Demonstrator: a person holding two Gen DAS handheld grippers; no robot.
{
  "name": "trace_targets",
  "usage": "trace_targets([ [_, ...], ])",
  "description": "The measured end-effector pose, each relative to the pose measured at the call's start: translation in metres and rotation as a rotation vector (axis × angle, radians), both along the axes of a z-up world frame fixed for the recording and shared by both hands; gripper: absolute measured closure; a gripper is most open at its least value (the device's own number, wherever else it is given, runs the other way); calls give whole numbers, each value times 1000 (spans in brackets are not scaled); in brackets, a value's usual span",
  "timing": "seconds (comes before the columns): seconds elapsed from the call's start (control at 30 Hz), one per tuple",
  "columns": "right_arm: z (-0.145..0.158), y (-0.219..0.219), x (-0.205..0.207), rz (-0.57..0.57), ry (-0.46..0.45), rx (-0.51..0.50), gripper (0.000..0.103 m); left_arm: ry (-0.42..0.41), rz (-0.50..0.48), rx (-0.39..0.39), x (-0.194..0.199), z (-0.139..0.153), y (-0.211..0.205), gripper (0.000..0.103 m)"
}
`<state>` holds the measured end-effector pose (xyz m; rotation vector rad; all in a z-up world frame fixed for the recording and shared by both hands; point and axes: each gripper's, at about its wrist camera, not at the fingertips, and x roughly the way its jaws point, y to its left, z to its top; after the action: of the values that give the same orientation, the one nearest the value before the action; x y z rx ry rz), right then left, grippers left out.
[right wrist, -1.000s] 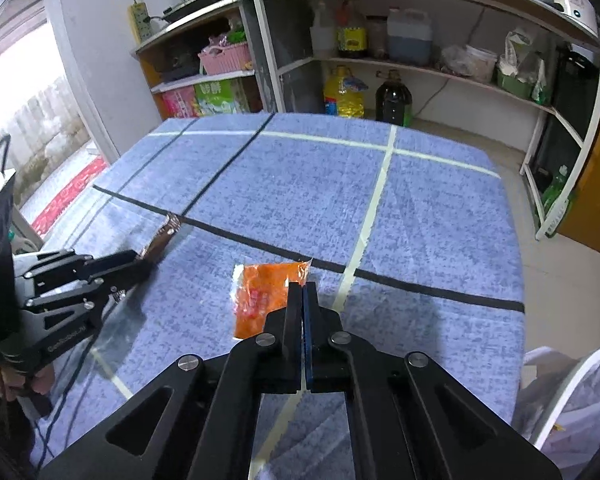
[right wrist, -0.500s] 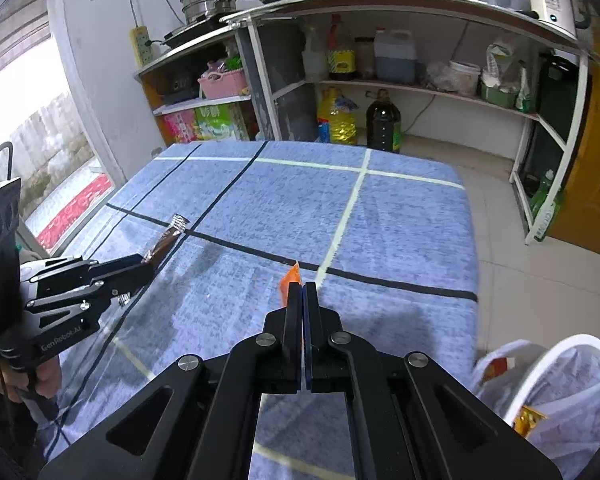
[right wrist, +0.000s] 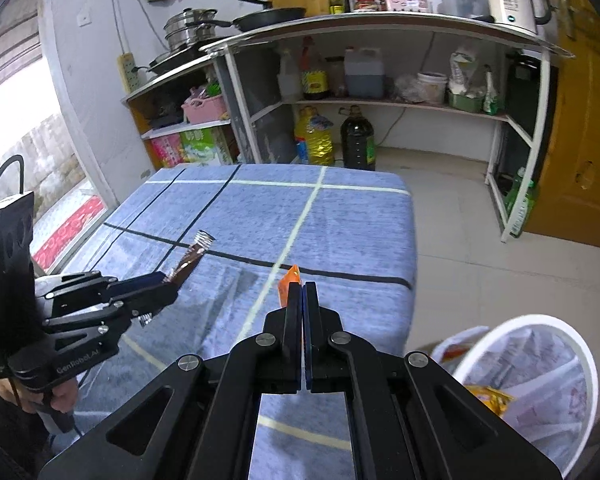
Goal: Collect trash
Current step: 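Carry the brown stick and orange packet over the bin and open both grippers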
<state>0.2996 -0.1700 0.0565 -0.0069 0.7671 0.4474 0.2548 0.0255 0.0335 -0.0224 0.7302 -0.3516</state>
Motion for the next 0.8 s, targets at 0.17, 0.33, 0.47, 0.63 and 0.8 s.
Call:
trace_targets([
  [0.17, 5, -33, -12, -49, -9, 7, 103, -8, -55, -14, -1, 6, -34, 88],
  [0.33, 11, -78, -27, -120, -22, 21, 103, -21, -126, -14, -6, 11, -75, 88],
  [0.47, 13, -110, -36, -174, -22, 33, 103, -12, -164, -17, -9, 9, -101, 88],
  [0.63, 13, -145, -47, -236, -23, 42, 103, 4, -213, -48, -12, 7, -138, 88],
  [0.8, 7, -181, -56, -296, -11, 36, 103, 20, -273, -54, -14, 2, -180, 88],
])
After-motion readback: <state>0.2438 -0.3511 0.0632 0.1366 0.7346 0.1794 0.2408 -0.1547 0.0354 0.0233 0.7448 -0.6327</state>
